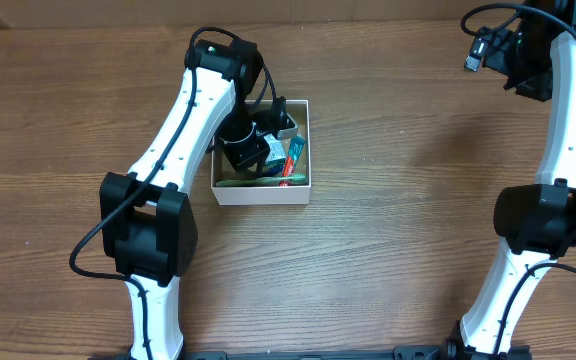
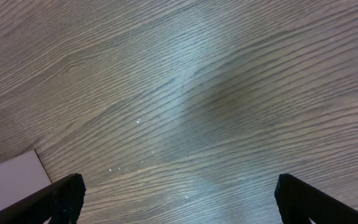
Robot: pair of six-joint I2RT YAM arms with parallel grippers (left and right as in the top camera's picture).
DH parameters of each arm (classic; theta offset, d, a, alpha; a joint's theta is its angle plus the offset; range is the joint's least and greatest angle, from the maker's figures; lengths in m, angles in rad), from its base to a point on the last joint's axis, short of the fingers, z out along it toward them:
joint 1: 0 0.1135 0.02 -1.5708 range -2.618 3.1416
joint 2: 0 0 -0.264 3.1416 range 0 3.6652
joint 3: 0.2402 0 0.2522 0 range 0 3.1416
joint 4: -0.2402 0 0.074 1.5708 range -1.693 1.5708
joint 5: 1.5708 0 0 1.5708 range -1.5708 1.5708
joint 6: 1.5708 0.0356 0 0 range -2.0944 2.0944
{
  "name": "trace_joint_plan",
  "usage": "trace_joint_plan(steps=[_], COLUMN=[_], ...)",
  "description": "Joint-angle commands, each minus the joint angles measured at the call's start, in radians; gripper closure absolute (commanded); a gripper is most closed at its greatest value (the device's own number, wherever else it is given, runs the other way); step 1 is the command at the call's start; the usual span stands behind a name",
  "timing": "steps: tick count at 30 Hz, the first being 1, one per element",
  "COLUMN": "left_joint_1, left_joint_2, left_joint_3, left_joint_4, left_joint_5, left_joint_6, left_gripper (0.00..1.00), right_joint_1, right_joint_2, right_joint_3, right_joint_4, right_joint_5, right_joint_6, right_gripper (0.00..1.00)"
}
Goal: Pack container
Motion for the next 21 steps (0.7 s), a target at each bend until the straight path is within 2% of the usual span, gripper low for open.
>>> trace_joint_plan(steps=[1, 2, 3, 4, 5, 8, 11, 13, 16, 18, 21], left_joint_1=[-0.005, -0.011, -0.018, -0.029, -0.043, -0.071, -0.082, -0.079, -0.053, -0.019, 0.027], left_joint_2=[-0.017, -0.017, -0.019, -0.023, -0.033, -0.098, -0.241, -0.333, -0.481, -0.606, -0.755], left_joint_3=[0.014, 0.033, 0.063, 0.102, 0.159, 0.274, 0.332, 0.335, 0.331, 0.312, 0.238], left_joint_4=[-0.018, -0.036, -0.062, -0.091, -0.126, -0.147, -0.147, -0.147, -0.147, -0.147, -0.147], left_joint_5=[0.074, 0.089, 0.096, 0.111, 0.131, 0.136, 0.137, 0.062, -0.156, -0.219, -0.283], left_joint_6=[0.003, 0.003, 0.003, 0.0, -0.005, -0.092, -0.159, -0.243, -0.457, -0.555, -0.64], left_gripper=[0.53, 0.52, 0.46, 0.34, 0.0, 0.0, 0.0, 0.0, 0.0, 0.0, 0.0], right_joint_1=[0.0, 0.0, 0.0, 0.0, 0.0, 0.0, 0.0, 0.0, 0.0, 0.0, 0.0], right_joint_2=[-0.031, -0.031, -0.031, -0.031, -0.031, -0.031, -0.031, -0.031, -0.031, -0.031, -0.031], right_joint_3=[0.001, 0.001, 0.001, 0.001, 0.001, 0.001, 0.001, 0.001, 0.001, 0.001, 0.001], right_joint_4=[0.002, 0.002, 0.002, 0.002, 0.002, 0.002, 0.003, 0.002, 0.002, 0.003, 0.002], right_joint_5=[-0.005, -0.005, -0.005, -0.005, -0.005, -0.005, -0.005, -0.005, -0.005, -0.005, -0.005], right_joint_6=[-0.008, -0.008, -0.008, -0.008, -0.008, -0.008, -0.008, -0.008, -0.008, -0.008, -0.008], right_gripper=[0.0, 0.0, 0.0, 0.0, 0.0, 0.0, 0.0, 0.0, 0.0, 0.0, 0.0])
